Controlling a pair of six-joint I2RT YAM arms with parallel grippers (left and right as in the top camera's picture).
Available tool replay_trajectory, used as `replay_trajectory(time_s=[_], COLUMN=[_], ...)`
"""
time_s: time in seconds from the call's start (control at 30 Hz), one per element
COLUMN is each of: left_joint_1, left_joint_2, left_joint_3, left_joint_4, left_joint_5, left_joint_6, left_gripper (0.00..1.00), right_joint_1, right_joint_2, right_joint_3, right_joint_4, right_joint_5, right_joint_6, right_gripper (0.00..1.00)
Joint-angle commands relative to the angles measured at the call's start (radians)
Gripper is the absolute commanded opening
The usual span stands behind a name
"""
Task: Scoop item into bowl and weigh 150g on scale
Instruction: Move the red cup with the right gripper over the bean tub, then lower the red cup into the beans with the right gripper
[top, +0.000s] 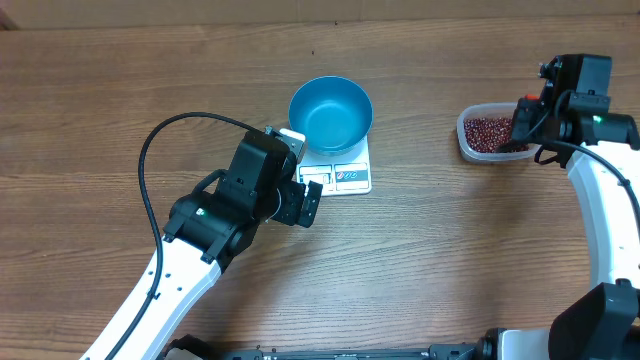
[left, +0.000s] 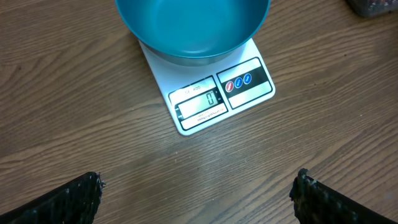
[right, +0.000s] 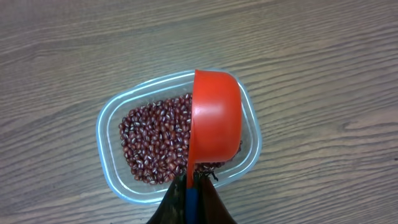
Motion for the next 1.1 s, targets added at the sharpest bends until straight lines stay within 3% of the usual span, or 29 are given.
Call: replay_trajectory(time_s=[0.0, 0.4, 1.07], left_joint_1=[0.002, 0.002, 0.002], left_joint_2=[0.001, 0.001, 0.001], left_joint_3=[0.024, 0.024, 0.024], left_joint_4=[0.004, 0.004, 0.004], left_joint_5=[0.011, 0.011, 0.011], left_joint_6=[0.019, 0.019, 0.019], left_gripper=[1.00, 0.99, 1.00], right_joint_1=[-0.004, -0.004, -0.004], right_joint_2=[0.003, 0.009, 0.021], right_joint_3=[-0.017, -0.130, -0.131], right_joint_4=[0.008, 0.074, 0.053], right_joint_5=[0.010, -0.020, 0.071], right_joint_6=[-0.013, -0.012, -0.020], right_gripper=[0.04, 0.04, 0.04])
